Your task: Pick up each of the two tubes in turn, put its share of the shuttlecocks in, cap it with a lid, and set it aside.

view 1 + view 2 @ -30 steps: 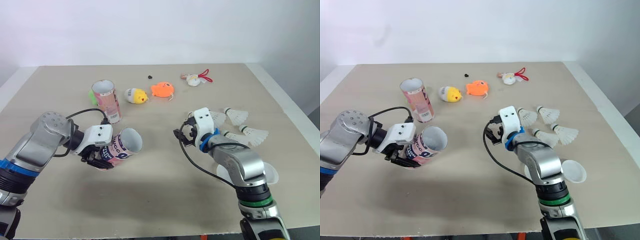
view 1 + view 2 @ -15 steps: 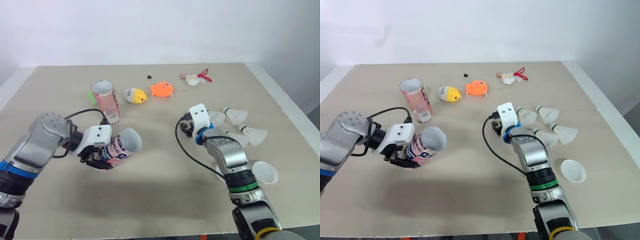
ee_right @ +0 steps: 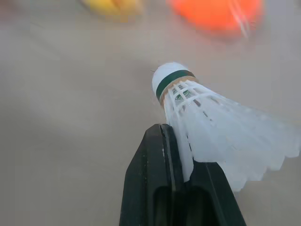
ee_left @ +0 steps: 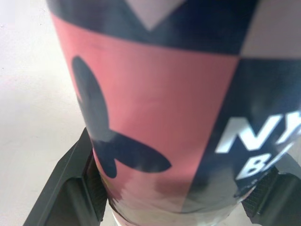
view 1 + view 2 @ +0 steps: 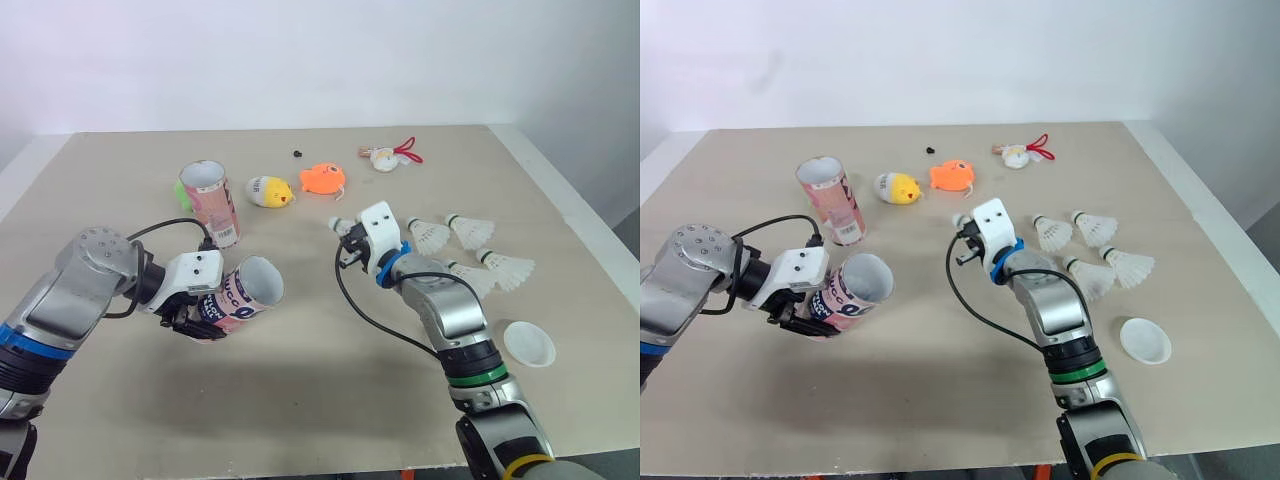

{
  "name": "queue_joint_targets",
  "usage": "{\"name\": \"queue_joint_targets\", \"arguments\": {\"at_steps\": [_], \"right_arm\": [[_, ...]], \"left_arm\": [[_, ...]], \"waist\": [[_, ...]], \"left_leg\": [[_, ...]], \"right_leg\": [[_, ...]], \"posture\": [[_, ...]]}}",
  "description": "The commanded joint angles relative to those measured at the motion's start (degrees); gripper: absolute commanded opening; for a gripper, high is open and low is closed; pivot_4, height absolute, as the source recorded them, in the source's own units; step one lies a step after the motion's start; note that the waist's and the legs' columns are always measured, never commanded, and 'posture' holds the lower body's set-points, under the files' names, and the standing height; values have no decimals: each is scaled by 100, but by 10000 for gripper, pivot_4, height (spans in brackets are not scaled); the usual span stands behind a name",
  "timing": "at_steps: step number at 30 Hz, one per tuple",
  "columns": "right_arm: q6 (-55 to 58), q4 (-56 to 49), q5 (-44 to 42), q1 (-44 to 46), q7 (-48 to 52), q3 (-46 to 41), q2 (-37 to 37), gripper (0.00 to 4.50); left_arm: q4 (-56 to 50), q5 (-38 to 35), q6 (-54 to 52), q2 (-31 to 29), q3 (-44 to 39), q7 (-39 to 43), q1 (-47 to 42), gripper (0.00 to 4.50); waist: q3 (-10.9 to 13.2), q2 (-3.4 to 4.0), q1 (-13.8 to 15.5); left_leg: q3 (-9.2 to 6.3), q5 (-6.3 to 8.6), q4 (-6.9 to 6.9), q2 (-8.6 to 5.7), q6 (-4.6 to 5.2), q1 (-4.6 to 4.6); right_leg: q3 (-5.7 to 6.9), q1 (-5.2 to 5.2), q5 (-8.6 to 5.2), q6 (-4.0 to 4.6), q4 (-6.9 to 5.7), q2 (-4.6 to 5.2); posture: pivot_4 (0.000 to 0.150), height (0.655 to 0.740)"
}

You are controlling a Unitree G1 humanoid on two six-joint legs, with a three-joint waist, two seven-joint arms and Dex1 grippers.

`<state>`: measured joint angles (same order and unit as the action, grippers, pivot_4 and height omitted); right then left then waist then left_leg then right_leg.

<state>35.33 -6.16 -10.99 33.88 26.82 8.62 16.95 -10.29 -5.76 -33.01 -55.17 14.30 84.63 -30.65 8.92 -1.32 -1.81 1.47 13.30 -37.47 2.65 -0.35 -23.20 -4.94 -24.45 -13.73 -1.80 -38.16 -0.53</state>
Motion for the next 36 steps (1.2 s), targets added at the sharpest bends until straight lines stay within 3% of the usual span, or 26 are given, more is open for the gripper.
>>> {"name": "queue_joint_targets", "arguments": {"at_steps": [1, 6, 10, 24, 32, 34, 36], "right_arm": [[43, -1111, -778, 50, 965, -404, 522, 659], [458, -1987, -1616, 152, 2336, -337, 1670, 659], [460, -2043, -1669, 555, 3009, 261, 1952, 659], [64, -1124, -1099, 1830, 4152, 1606, 1659, 659], [23, -676, -905, 2116, 4219, 1714, 1284, 659], [291, -517, -1085, 2240, 4329, 1671, 1118, 6854], [673, -504, -1462, 2322, 4479, 1482, 1017, 16771]], "left_arm": [[-52, -110, -44, 68, 275, 78, 101, 31833], [45, -104, 14, 77, 325, 102, 51, 31833], [202, -67, 102, 111, 395, 134, -39, 31833], [207, -95, 102, 85, 401, 147, -73, 31833], [228, -93, 127, 84, 406, 151, -81, 31833], [250, -84, 143, 96, 422, 159, -107, 31833], [276, -72, 163, 110, 435, 162, -135, 31833]], "waist": [[-1, -2, 6], [-1, -2, 32], [-1, 0, 29], [-1, -1, 48], [0, 0, 44], [0, 0, 47], [-1, -1, 52]], "left_leg": [[0, 1, 0, 0, 0, 1], [4, 3, -4, -3, 0, 3], [0, 4, -3, 3, 2, 15], [-1, 8, -4, 2, 9, 6], [0, 8, -5, 3, 9, 7], [-2, 8, -5, 4, 8, 8], [-7, 8, -5, 5, 8, 7]], "right_leg": [[1, 2, -1, -1, 1, 0], [-4, 6, -3, -3, 4, 4], [-1, 7, -2, 11, -2, -7], [5, 2, -11, 13, -3, -1], [4, 2, -9, 14, -4, -2], [6, 2, -8, 17, -8, -5], [10, 4, -10, 19, -8, -4]], "posture": [[1500, 7400], [1500, 7400], [1500, 7400], [1500, 7400], [1500, 7400], [1500, 7400], [1500, 7400]]}}
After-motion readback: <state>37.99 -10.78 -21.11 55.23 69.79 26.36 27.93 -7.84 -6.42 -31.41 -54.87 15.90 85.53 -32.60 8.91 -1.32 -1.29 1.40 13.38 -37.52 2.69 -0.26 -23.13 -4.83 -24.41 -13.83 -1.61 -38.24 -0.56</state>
